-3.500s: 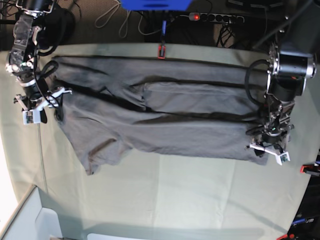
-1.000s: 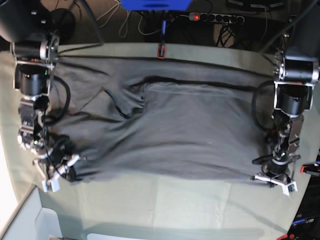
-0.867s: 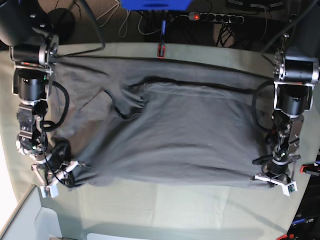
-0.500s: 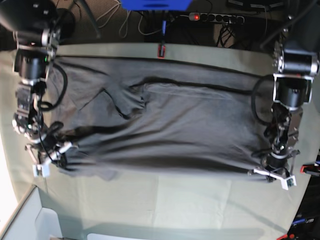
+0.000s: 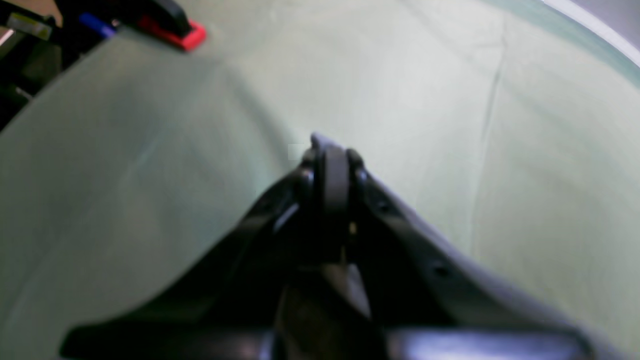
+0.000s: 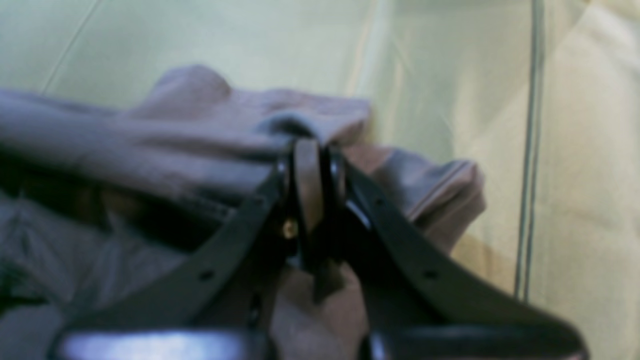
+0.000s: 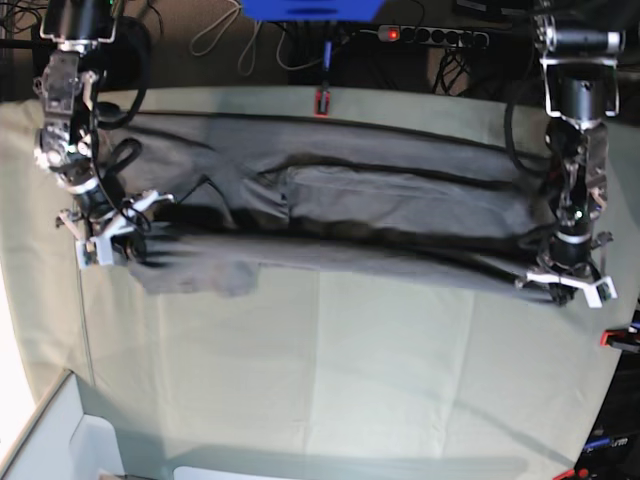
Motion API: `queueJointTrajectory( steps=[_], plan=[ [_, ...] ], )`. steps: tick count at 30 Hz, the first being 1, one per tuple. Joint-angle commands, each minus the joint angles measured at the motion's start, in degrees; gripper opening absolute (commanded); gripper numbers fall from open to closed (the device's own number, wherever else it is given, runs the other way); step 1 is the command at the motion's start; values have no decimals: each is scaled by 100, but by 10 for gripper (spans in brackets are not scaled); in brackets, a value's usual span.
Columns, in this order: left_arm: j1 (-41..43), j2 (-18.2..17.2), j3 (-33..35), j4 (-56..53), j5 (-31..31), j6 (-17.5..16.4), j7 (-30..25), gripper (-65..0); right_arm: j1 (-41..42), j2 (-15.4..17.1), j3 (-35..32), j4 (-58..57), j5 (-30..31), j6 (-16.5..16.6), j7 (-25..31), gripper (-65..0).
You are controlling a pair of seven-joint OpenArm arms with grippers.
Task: Layout the t-shirt on the table in an organized manner, then fold the t-shirt properly
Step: 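Fold the hem over again with both grippers toward the collar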
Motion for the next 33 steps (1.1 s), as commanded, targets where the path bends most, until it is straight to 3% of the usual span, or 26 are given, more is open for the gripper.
queueJointTrajectory(
  steps=[1, 12, 33],
  plan=[
    [13, -88, -42, 129, 12, -10, -162, -649, -62, 82, 31, 101, 39, -24, 98, -650],
    [778, -79, -51, 701, 4, 7, -162, -649, -853, 99, 31, 338, 39, -24, 98, -650],
    [1332, -79, -244, 859, 4, -10, -171, -648, -1205, 82, 22, 356, 39, -24, 98, -650]
  ],
)
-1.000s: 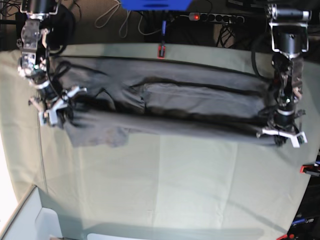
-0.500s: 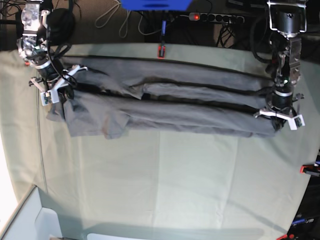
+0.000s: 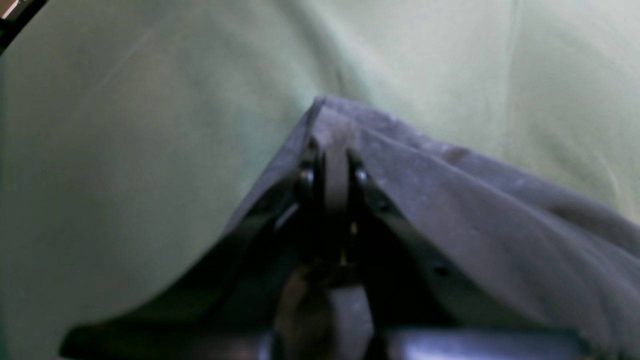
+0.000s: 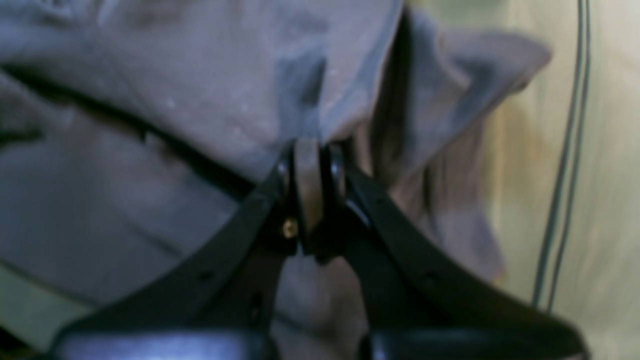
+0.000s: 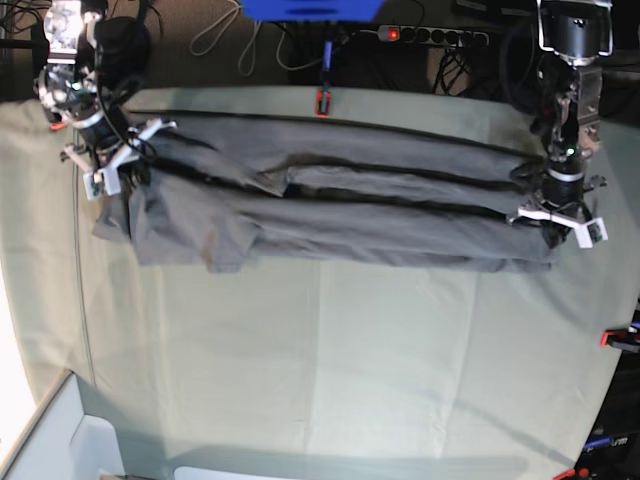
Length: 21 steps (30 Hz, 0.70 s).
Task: Layout the t-shirt on the table in an organized manner, then fold the t-shirt properly
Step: 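Fold the hem over again with both grippers toward the collar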
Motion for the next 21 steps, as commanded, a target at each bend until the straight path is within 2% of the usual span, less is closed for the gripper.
queueJointTrajectory(
  steps=[1, 12, 15, 18, 21],
  plan=[
    [-36, -101, -168, 109, 15, 14, -160, -648, 2, 58, 44, 124, 34, -28, 122, -650],
    [34, -13, -274, 65, 15, 14, -160, -646, -7, 40, 44, -43, 34, -28, 87, -650],
    [34, 75, -274, 65, 32, 14, -160, -645, -60, -65, 44, -52, 8, -28, 87, -650],
    [34, 92, -265, 65, 50, 14, -143, -644, -192, -92, 26, 10, 8, -28, 87, -570],
    [16, 92, -309, 74, 23, 14, 332, -593, -385, -92, 61, 265, 34, -28, 87, -432]
  ],
)
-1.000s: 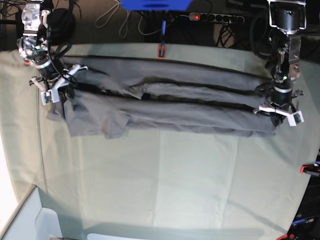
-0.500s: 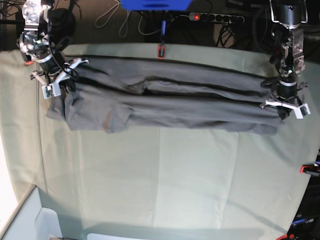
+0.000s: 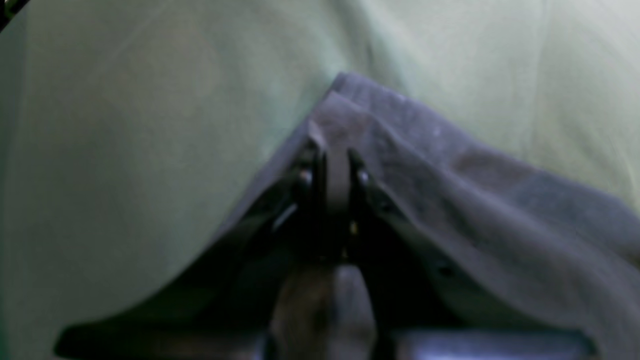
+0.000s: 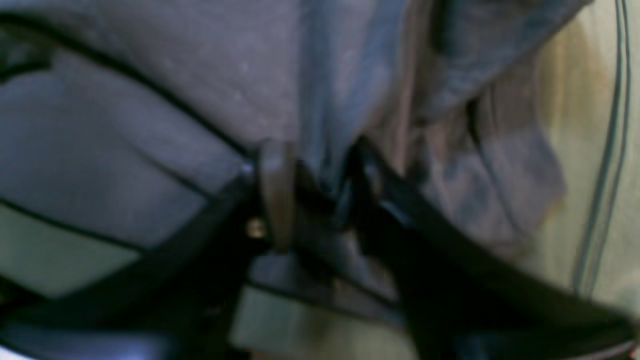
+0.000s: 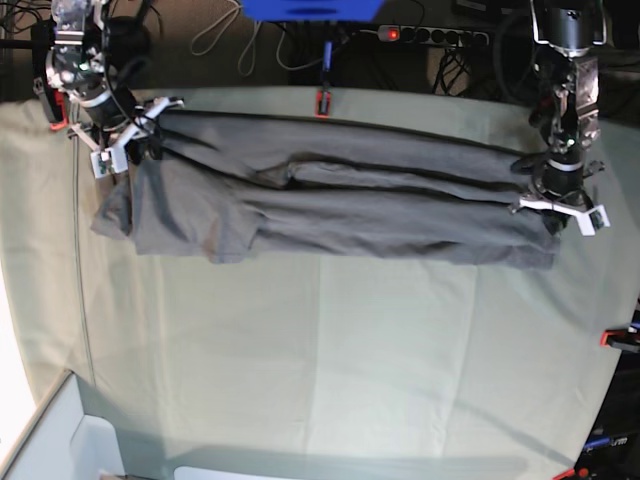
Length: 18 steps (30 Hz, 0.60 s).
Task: Layout the t-shirt on the table in an organized manner, then fold the t-shirt properly
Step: 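Fold the hem over again with both grippers toward the collar, then hold the folded strip with both grippers and straighten its ends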
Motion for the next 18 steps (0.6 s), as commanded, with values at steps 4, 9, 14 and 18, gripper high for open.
queueJointTrajectory(
  steps=[4, 9, 14, 18],
  plan=[
    [-56, -65, -205, 232, 10, 3, 174, -486, -473, -154, 574, 1138, 113, -19, 188, -315],
    [-38, 40, -460, 426, 10, 3, 210, -363, -359, -251, 890, 1859, 272, -19, 153, -303],
    [-65, 5, -478, 443, 10, 3, 684, -187, 1065, -189, 635, 1077, 219, -19, -586, -302],
    [-73, 23, -486, 435, 10, 3, 702, -173, 2296, 145, 231, -189, 219, -19, -1509, -302]
  ],
)
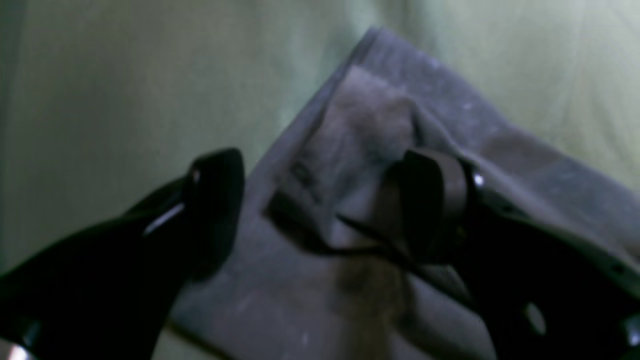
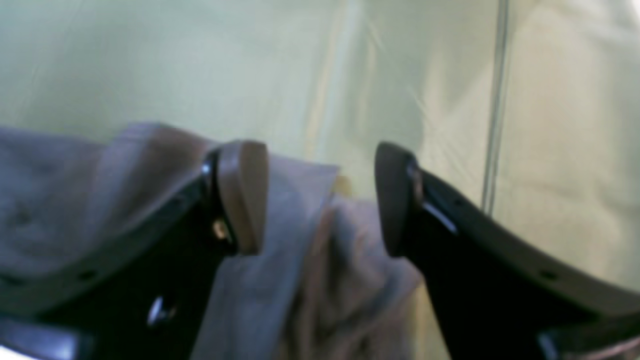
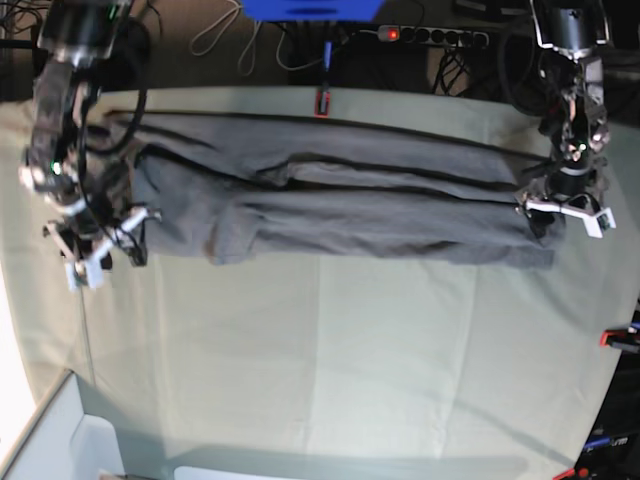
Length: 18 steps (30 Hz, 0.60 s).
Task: Layout the t-shirt on the table in an organized manner, then fold the t-shirt properly
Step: 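Hold the folded strip with both grippers and straighten its ends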
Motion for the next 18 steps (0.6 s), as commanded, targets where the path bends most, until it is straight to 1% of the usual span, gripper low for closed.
queueJointTrajectory(
  steps=[1, 3, 6, 10, 14, 16, 18],
  plan=[
    [-58, -73, -19, 87, 8, -2, -131, -173, 282, 130, -100, -189, 44, 5, 51, -302],
    [-49, -56, -19, 87, 8, -2, -131, -173, 660, 218, -258, -760, 44, 5, 25, -302],
    [-40, -56, -19, 70, 8, -2, -131, -173, 977, 297, -302, -1376, 44, 5, -19, -302],
    [-23, -56, -19, 43, 8, -2, -131, -173, 950, 323, -302, -1639, 44, 5, -19, -302],
    [-23, -56, -19, 43, 8, -2, -131, -173, 818, 279, -302, -1692, 44, 5, -19, -311],
    [-23, -56, -19, 43, 8, -2, -131, -173, 730, 270, -302, -1701, 44, 5, 34, -352],
    [-32, -56, -19, 43, 8, -2, -131, -173, 748, 270, -302, -1701, 62, 5, 34, -422]
  ],
)
